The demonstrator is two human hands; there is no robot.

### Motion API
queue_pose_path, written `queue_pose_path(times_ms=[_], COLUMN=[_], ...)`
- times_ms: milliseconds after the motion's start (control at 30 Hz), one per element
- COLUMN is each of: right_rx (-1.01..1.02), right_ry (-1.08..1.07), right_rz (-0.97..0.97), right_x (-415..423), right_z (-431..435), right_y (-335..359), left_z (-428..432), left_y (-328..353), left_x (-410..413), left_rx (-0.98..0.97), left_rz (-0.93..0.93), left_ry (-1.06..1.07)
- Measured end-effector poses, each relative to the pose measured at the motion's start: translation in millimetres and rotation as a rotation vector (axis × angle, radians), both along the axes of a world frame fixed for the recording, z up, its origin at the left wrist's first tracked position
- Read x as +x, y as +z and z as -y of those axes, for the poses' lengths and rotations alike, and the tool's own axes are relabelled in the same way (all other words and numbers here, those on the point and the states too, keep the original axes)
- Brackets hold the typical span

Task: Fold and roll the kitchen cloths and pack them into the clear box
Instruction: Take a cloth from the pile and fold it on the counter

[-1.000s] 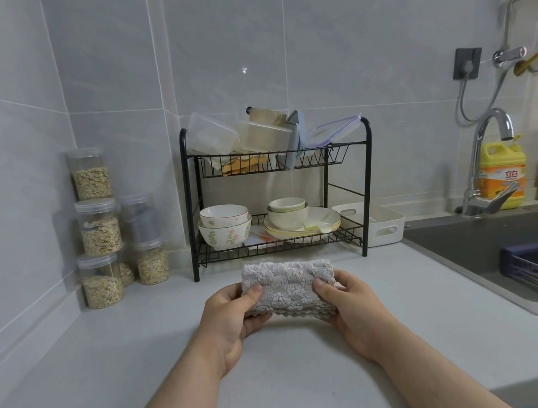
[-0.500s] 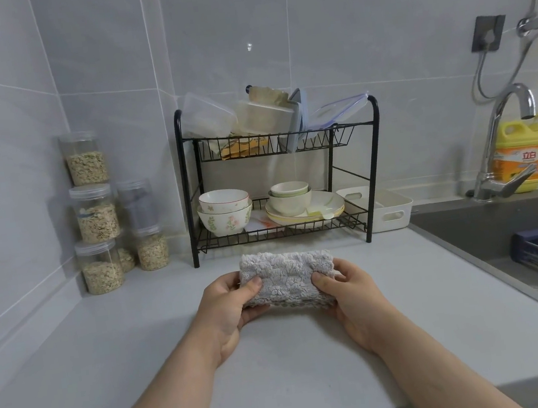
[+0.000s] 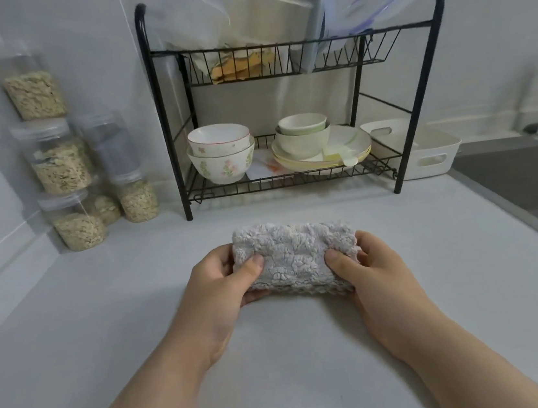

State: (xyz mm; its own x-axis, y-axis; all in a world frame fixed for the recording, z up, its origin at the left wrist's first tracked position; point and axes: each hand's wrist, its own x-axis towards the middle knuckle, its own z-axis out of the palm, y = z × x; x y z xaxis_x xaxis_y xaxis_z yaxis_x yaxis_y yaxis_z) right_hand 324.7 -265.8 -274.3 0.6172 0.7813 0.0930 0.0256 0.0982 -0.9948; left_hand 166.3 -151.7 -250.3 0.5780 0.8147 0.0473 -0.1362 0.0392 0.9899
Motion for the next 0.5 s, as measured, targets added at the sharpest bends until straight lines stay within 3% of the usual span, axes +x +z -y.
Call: queue_pose_path(times_ms=[233, 367, 500], right_rx=[0.056, -0.1, -0.339], right_ry=[0.026, -0.031, -0.078], right_rz=[-0.187, -0.149, -0.128], right_x=[-10, -15, -17], right_z=[17, 18, 12], right_y=[21, 35, 58], left_z=[4, 6, 9], left_y=[7, 15, 24], left_x=[-3, -6, 1], left_rx=[0.127, 0.122, 0.17], left_rz=[-0.151, -0.194, -0.395], left_ry=[-0.015, -0.002, -0.006])
